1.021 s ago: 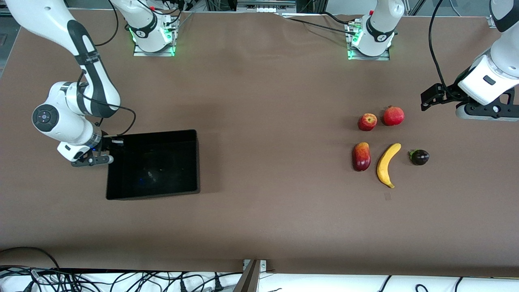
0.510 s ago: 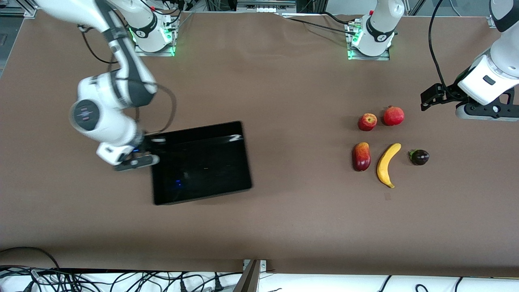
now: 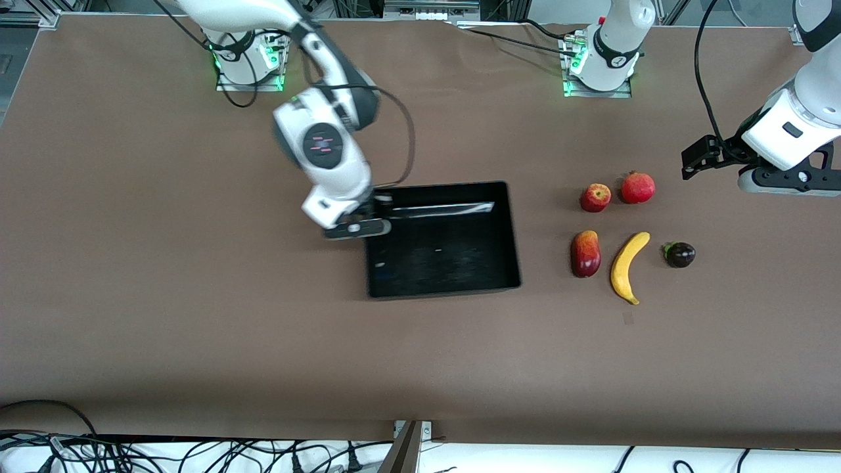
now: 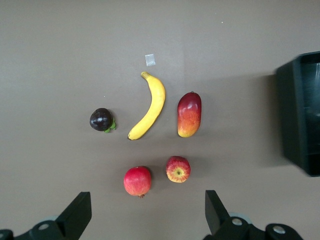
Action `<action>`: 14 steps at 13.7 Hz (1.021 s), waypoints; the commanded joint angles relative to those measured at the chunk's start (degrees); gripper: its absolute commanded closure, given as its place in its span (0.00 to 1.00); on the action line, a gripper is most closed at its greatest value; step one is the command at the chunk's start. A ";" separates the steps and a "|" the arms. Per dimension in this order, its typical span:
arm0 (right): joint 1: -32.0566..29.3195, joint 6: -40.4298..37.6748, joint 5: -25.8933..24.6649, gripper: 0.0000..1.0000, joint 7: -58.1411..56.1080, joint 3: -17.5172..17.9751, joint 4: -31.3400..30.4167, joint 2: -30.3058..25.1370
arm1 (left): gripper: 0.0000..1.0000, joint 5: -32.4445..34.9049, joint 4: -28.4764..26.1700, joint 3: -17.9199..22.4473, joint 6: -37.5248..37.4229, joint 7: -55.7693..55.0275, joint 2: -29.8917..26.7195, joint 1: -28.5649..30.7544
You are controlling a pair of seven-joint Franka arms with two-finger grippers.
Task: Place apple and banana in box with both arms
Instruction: 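Push the black box with the right gripper toward the fruit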
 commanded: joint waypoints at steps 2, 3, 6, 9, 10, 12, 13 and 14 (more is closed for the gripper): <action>4.41 2.46 0.87 1.00 6.36 -0.90 10.22 8.88 | 0.00 0.38 1.12 -0.01 -1.38 -0.26 0.01 -0.27; 5.47 5.79 0.79 1.00 7.85 -0.98 10.22 9.93 | 0.00 0.38 1.12 -0.01 -1.38 -0.26 0.01 -0.27; 8.11 10.91 0.44 1.00 12.16 -1.16 10.22 12.75 | 0.00 0.38 1.12 -0.01 -1.38 -0.26 0.01 -0.27; 9.17 12.85 0.26 1.00 13.57 -1.51 10.13 13.81 | 0.00 0.38 1.21 -0.01 -1.47 -0.35 0.01 -0.27; 9.17 12.86 0.17 1.00 13.58 -1.60 10.13 13.81 | 0.00 0.46 1.12 -0.01 -1.38 -0.35 0.01 -0.27; 9.17 12.86 -0.70 0.67 13.58 -1.69 10.13 13.72 | 0.00 0.38 1.12 -0.01 -1.38 -0.35 0.01 -0.27; 9.17 12.86 -1.06 0.01 13.58 -1.78 10.05 13.55 | 0.00 0.38 1.12 -0.01 -1.38 -0.35 0.01 -0.27; 9.17 12.86 -1.06 0.00 13.49 -2.12 10.13 13.20 | 0.00 0.38 1.12 -0.01 -1.38 -0.35 0.01 -0.27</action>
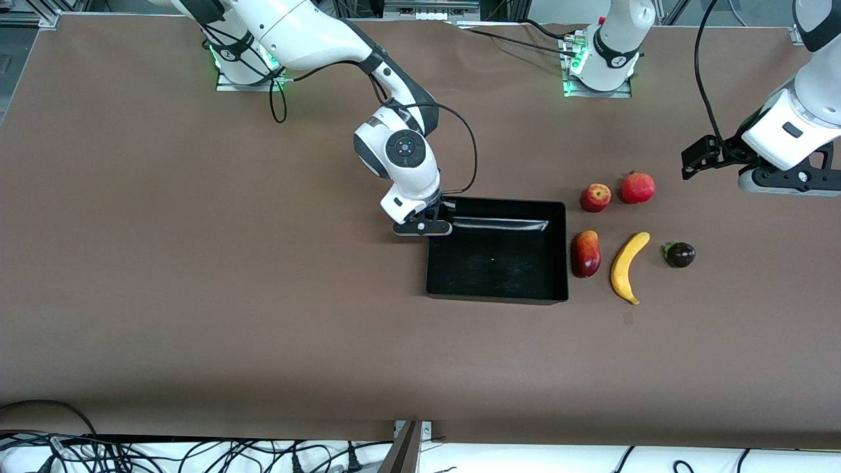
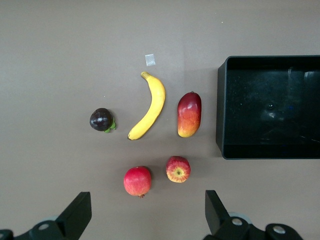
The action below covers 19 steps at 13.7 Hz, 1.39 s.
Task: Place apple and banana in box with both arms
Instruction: 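Push the black box with the right gripper toward the fruit, then withdraw the right gripper while the left gripper reaches the red apple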
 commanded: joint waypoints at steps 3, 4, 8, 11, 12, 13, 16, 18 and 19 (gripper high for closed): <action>0.08 -1.09 -0.61 0.00 -0.15 -1.61 1.66 -2.76 | 0.00 0.38 1.20 -0.01 -1.38 -0.35 0.01 -0.27; -0.01 -3.27 -0.78 0.00 -0.41 -3.01 1.57 -4.78 | 0.00 0.38 1.12 -0.01 -1.38 -0.35 0.01 -0.27; -0.63 -14.77 0.09 0.00 -6.80 -9.87 1.13 -13.48 | 0.00 0.38 1.29 -0.35 -2.60 -0.35 0.01 -0.35; -5.18 -24.10 6.66 0.00 -16.03 -11.46 1.13 -20.25 | 0.00 0.38 1.03 -0.62 -5.23 -0.35 0.53 -0.44; -6.94 -27.61 7.90 0.00 -19.54 -12.24 1.13 -22.44 | 0.00 0.38 1.03 -0.71 -7.25 -0.26 1.75 -0.53; -7.39 -30.42 8.18 0.00 -23.49 -13.47 0.87 -24.73 | 0.00 0.38 0.59 -1.06 -7.62 -0.17 3.33 -0.62; -7.40 -37.65 8.18 0.00 -31.42 -19.10 -2.81 -32.63 | 0.00 0.37 -3.52 -3.26 -5.18 -0.44 7.12 -0.35; -7.40 -38.62 8.18 0.00 -34.85 -21.82 -7.55 -38.26 | 0.00 0.46 -12.20 -3.35 4.37 -0.08 6.34 -0.35; -7.40 -38.19 8.18 0.00 -36.00 -22.79 -10.27 -41.16 | 0.00 0.81 -17.03 -3.43 9.46 0.18 5.64 -0.35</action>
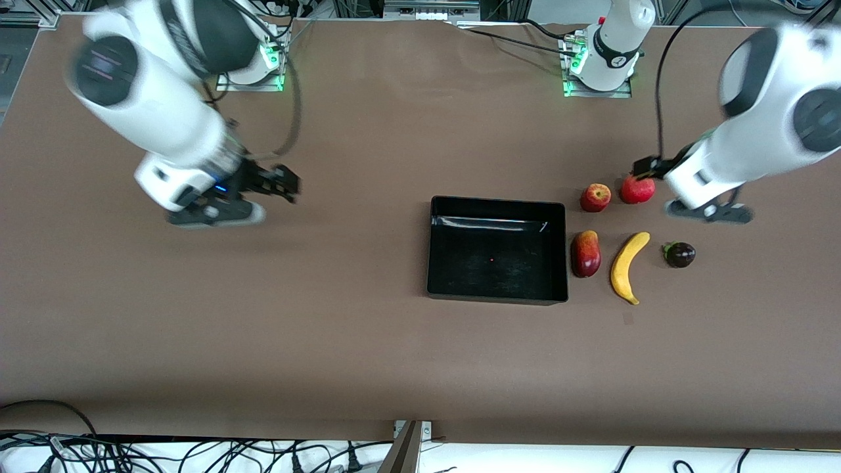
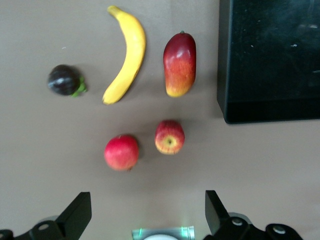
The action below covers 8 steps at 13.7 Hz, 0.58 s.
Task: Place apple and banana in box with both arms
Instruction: 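Withdraw the right gripper while the left gripper reaches the red apple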
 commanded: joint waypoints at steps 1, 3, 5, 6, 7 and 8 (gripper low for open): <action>-0.28 1.79 0.75 0.00 -3.36 -2.01 -11.74 -10.84 | 0.00 0.81 -14.18 -1.16 13.62 0.94 -3.28 0.03; -3.52 2.59 -0.22 0.00 -4.58 -1.58 -16.33 -15.08 | 0.00 1.43 -25.78 -3.71 26.02 1.12 -5.92 0.03; -10.78 2.15 -0.66 0.00 -9.31 3.05 -16.35 -15.44 | 0.00 4.58 -30.91 -4.95 33.42 1.12 -5.49 0.73; -15.62 2.06 -1.01 0.00 -10.73 6.91 -16.35 -15.53 | 0.00 5.73 -33.89 -4.95 38.51 1.12 -4.88 0.82; -20.28 2.06 -1.45 0.00 -11.18 10.52 -16.35 -15.71 | 0.00 5.74 -37.40 -4.95 44.30 1.04 -4.09 1.09; -23.98 2.06 -1.97 0.00 -12.40 13.60 -16.35 -15.88 | 0.00 5.82 -40.30 -4.95 49.66 1.03 -2.86 0.92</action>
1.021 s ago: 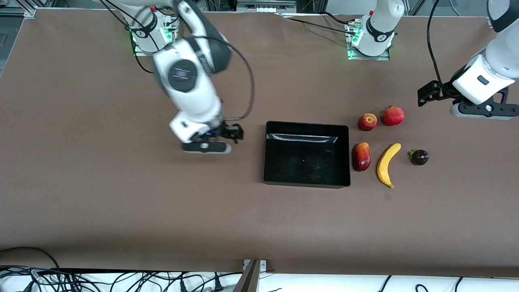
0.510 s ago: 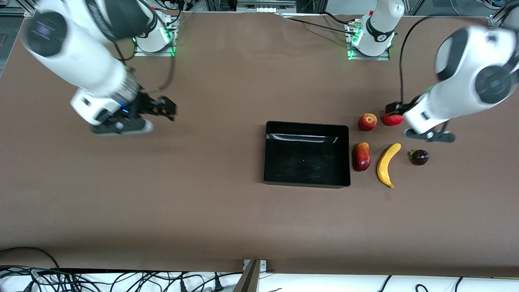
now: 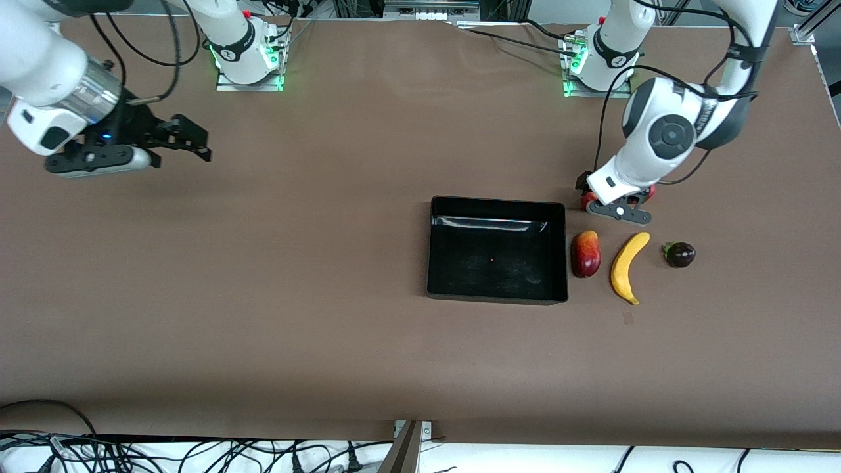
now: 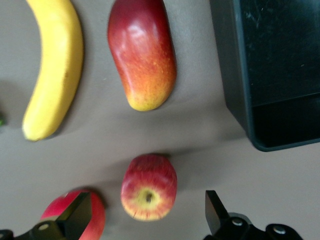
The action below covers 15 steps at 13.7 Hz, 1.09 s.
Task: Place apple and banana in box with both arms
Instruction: 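Withdraw the right gripper while the left gripper reaches the red apple, then grasp the red apple with the left gripper and lift it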
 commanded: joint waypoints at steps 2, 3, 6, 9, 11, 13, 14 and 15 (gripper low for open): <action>-12.33 1.01 -2.22 0.00 -2.97 10.73 -1.27 -1.42 | 0.00 5.45 -7.96 -0.23 13.23 0.65 1.23 1.95; -12.35 1.10 -2.74 0.00 -3.06 10.57 -0.92 -1.33 | 0.00 7.13 -7.96 -0.32 14.38 0.65 2.20 3.79; -12.26 1.36 -4.68 0.00 -2.97 10.48 1.01 -0.54 | 0.00 7.50 -8.58 -0.32 18.96 0.65 5.10 4.16; -12.17 1.36 -4.77 0.00 -2.18 10.65 2.50 0.69 | 0.75 7.50 -7.88 -0.32 17.83 0.13 5.11 4.33; -12.44 1.28 -5.29 0.00 -2.35 10.48 2.94 0.95 | 0.86 7.41 -5.08 -0.58 11.44 -0.14 3.71 4.34; -12.70 0.83 -5.47 0.00 -2.79 10.30 3.39 1.13 | 0.85 6.80 1.05 -0.58 2.49 -0.23 1.77 3.81; -12.70 1.18 -5.47 0.00 -2.71 10.30 3.39 1.48 | 0.85 6.53 6.83 -0.58 -5.30 -0.05 1.94 3.72; -12.61 1.36 -5.91 0.00 -2.62 10.30 3.82 2.26 | 0.85 5.84 13.07 -0.76 -12.86 -0.14 2.29 3.20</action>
